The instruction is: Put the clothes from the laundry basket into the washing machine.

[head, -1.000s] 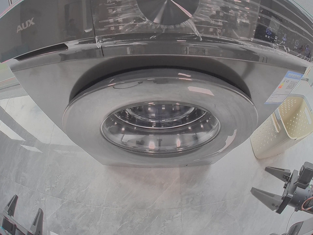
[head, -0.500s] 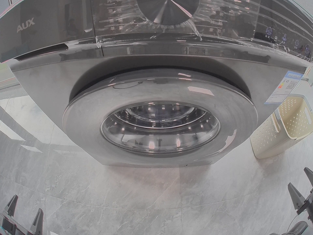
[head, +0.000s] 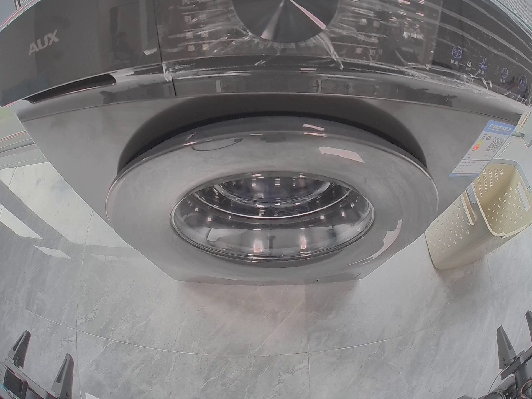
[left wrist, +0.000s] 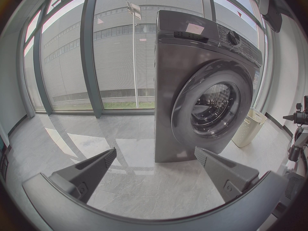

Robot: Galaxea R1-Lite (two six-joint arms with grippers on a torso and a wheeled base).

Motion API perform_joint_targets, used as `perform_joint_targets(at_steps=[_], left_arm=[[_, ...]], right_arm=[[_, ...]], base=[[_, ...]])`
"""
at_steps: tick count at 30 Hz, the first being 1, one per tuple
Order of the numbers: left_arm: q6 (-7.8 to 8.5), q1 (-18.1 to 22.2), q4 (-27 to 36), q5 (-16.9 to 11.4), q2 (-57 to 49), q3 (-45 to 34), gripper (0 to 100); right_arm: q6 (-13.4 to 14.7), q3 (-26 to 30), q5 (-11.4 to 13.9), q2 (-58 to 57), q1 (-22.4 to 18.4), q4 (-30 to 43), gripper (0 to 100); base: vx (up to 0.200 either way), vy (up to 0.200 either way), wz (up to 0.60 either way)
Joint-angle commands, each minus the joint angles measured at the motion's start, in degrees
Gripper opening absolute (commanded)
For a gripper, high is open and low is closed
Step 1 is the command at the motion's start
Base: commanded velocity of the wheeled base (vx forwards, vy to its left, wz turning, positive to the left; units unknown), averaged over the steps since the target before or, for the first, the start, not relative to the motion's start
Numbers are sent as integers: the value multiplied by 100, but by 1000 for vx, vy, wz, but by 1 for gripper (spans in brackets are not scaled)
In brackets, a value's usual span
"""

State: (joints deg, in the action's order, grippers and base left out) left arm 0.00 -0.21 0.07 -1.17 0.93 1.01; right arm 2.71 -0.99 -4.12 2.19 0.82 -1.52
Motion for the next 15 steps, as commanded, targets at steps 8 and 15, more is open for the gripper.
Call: perform_joint_targets(at_steps=[8,15], left_arm=[[-9,-6,1,3,-75,-101,100],[9,-6,1,3,-75,-101,100]], right_arm=[[-341,90,491,-219,-55,135,100],[-271,90,474,-219,-55,135,100]], base=[[0,0,0],[0,0,0]])
